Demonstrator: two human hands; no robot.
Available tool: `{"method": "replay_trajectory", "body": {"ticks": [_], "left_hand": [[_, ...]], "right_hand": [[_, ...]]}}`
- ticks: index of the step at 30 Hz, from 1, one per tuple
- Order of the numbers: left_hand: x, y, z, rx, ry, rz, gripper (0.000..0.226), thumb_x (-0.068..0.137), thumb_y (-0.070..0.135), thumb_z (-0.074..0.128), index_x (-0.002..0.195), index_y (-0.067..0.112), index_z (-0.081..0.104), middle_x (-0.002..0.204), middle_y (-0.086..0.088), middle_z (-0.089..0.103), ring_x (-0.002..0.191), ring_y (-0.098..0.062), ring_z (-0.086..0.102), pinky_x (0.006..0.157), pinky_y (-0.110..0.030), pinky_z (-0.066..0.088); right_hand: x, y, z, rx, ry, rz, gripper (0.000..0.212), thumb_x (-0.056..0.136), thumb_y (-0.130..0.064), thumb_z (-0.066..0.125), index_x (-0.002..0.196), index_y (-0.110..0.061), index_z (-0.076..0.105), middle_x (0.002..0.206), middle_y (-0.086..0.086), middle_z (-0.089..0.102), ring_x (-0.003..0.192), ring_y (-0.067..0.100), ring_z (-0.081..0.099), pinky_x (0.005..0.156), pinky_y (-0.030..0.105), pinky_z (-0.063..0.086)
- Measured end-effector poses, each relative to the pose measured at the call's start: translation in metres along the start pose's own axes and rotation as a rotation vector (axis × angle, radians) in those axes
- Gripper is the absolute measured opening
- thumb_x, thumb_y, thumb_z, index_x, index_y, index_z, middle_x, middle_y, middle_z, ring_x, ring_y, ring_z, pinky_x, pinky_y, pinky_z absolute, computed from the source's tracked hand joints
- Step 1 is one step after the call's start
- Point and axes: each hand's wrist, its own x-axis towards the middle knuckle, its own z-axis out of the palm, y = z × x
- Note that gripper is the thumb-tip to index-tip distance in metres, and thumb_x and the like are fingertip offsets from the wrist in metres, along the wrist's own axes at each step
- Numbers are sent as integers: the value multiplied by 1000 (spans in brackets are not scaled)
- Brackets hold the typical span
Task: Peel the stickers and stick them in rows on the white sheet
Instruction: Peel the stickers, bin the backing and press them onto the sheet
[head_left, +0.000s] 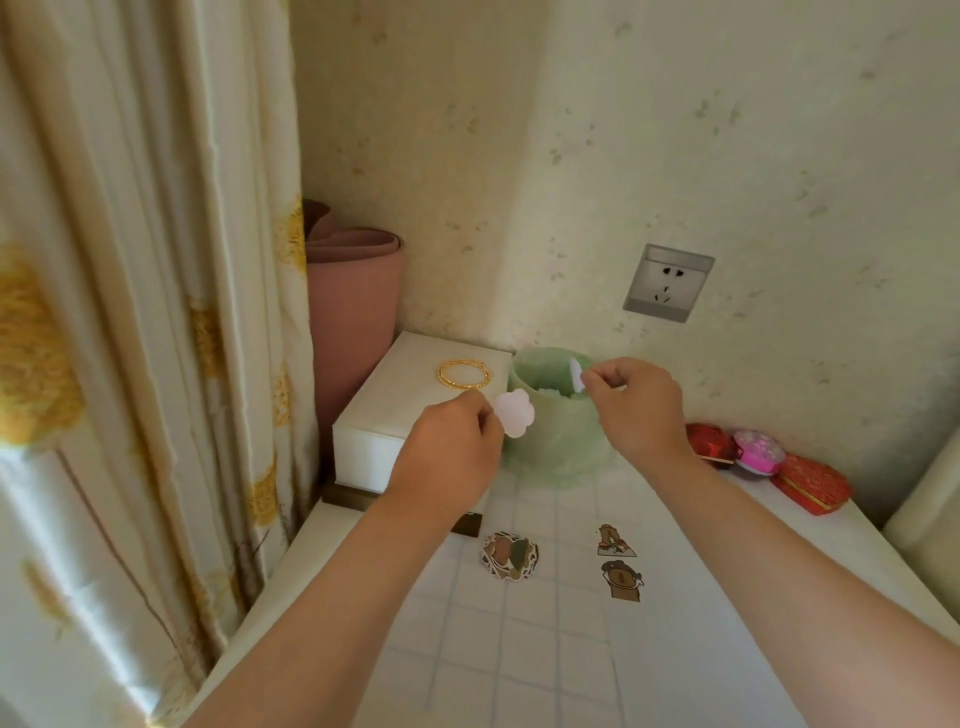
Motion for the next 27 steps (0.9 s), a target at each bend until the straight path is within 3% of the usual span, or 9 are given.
{"method": "replay_trajectory", "body": {"ticks": [3, 7, 14, 17, 20, 23, 27], "left_hand": [[3, -3, -1, -44, -29, -44, 22, 101, 27, 44, 92, 13, 58, 87, -5, 67, 79, -22, 64, 76, -44, 57], [4, -1, 1, -94, -60, -72, 22, 102, 26, 42, 92, 13, 57, 89, -6, 67, 80, -25, 64, 76, -44, 58], [2, 12, 7, -113, -89, -73, 23, 101, 25, 41, 92, 12, 57, 87, -5, 63, 78, -26, 64, 73, -41, 55], [-1, 18, 13, -133, -121, -81, 25, 102, 26, 39, 94, 11, 57, 90, -7, 64, 78, -25, 62, 75, -43, 56], [-3, 27, 22, -222, -192, -125, 27, 101, 23, 36, 90, 9, 56, 85, -7, 65, 68, -25, 65, 60, -34, 50], [-8, 41, 29, -474, -320, -253, 24, 99, 15, 39, 83, 9, 56, 71, -3, 59, 47, -14, 56, 45, -23, 41], [-13, 52, 37, -679, -522, -389, 20, 99, 15, 46, 83, 11, 57, 64, 0, 54, 49, -15, 53, 44, -22, 37]], "right_hand": [[27, -7, 11, -165, -33, -25, 15, 92, -27, 65, 79, -25, 72, 82, -6, 71, 79, 17, 65, 70, 34, 55], [40, -5, 21, -314, -157, -3, 16, 92, -28, 65, 83, -22, 76, 89, -1, 75, 81, 22, 68, 72, 37, 58], [16, -7, 6, -98, -145, -61, 13, 91, -24, 67, 100, -25, 77, 98, -12, 72, 93, 7, 65, 84, 28, 52], [-12, -6, -12, 46, -117, -68, 13, 94, -22, 65, 99, -25, 77, 92, -16, 69, 74, 6, 64, 75, 21, 49], [-37, 2, -30, 255, -146, 29, 15, 93, -15, 66, 102, -23, 75, 95, -4, 70, 50, 12, 60, 54, 14, 45], [-55, 17, -44, 324, -172, 32, 27, 92, -5, 67, 112, -24, 71, 98, -2, 70, 50, 15, 59, 50, 14, 42], [-64, 32, -56, 442, -243, 74, 31, 90, -3, 70, 114, -23, 70, 100, -1, 72, 54, 17, 61, 47, 17, 41]]}}
